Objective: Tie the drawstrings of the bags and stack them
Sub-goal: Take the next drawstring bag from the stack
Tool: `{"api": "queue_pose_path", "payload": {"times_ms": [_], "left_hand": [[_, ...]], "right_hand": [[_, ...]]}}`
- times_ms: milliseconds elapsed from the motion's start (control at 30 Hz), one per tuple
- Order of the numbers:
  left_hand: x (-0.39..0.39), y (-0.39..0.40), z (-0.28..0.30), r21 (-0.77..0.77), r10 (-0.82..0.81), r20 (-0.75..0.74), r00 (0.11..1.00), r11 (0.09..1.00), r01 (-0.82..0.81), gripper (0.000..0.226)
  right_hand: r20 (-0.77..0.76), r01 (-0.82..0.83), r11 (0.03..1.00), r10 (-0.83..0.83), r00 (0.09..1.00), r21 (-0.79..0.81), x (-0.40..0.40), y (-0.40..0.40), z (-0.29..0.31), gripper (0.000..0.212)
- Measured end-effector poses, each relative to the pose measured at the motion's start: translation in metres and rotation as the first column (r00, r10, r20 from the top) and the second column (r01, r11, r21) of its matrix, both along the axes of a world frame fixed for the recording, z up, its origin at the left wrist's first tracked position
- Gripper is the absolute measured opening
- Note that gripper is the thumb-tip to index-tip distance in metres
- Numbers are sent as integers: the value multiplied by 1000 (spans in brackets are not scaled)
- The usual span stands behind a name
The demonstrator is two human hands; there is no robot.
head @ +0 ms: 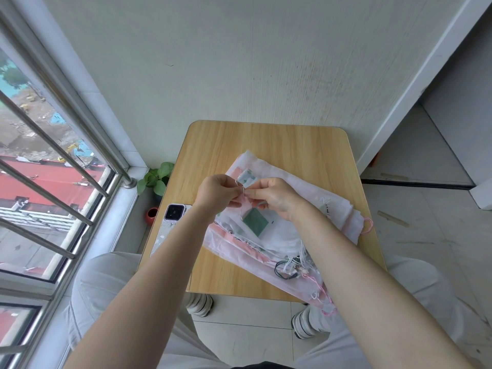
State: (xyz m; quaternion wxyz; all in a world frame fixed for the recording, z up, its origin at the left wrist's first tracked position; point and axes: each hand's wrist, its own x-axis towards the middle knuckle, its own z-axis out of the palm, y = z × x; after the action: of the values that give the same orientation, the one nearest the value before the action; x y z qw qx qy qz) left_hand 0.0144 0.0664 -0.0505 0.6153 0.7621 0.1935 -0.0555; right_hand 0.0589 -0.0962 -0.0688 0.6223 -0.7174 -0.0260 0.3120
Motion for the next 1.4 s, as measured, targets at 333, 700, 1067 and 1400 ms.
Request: {"api": "queue_pose_path", "payload": {"times_ms": [333, 700, 1067, 1400], "left_hand": [[-1, -8, -5, -267, 29, 104, 994, 964, -1, 14], [-10, -14, -29, -190, 54, 4, 999, 980, -52, 20], [-7, -17, -31, -114, 63, 8, 998, 992, -62, 27], [-6, -17, -32, -26, 66, 43, 997, 998, -65, 26]], "right_hand": [[-16, 87, 996, -87, 996, -7, -3, 5, 11, 11], [127, 102, 989, -88, 988, -109, -13, 7, -6, 6], [99, 107, 988, -96, 990, -109, -10, 9, -1, 9], [299, -29, 865, 204, 932, -501, -6, 2, 0, 21]]}}
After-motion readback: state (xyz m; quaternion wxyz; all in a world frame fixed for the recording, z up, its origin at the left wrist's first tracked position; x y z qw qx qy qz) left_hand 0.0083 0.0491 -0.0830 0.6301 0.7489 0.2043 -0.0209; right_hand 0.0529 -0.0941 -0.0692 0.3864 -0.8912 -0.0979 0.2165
